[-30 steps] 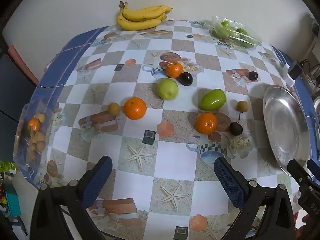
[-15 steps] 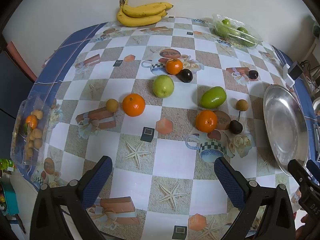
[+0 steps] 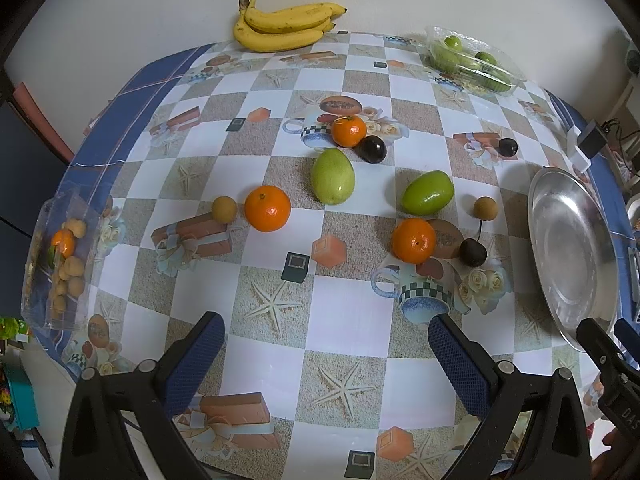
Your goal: Organize fruits
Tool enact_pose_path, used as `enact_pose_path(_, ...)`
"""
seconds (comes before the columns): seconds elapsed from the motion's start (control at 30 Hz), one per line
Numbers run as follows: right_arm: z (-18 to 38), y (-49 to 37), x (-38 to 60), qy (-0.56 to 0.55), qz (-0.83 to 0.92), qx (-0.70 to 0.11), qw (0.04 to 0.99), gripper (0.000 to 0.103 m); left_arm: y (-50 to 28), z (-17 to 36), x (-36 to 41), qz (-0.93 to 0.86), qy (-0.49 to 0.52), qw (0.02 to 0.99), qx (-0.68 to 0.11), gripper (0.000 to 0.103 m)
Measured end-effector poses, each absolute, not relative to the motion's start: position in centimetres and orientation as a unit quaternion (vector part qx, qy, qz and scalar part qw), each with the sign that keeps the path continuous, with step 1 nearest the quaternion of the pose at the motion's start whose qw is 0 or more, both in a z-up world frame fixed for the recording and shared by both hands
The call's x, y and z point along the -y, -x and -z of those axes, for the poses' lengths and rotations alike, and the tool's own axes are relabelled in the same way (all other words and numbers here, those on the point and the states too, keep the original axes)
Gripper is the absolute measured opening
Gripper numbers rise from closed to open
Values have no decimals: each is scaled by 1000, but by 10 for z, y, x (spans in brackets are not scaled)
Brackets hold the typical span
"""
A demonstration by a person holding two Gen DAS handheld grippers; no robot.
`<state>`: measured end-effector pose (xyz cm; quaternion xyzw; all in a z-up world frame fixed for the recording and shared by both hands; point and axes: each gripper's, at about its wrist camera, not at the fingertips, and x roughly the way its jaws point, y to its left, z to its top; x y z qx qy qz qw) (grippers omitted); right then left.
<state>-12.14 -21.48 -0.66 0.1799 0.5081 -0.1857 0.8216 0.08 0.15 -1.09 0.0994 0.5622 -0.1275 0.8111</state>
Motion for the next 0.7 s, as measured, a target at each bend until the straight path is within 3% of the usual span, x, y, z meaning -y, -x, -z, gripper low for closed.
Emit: enact_pose_path(0.7, 7, 121, 214, -179, 186, -509, 821, 99, -1, 13, -1, 129, -100, 805, -570, 103)
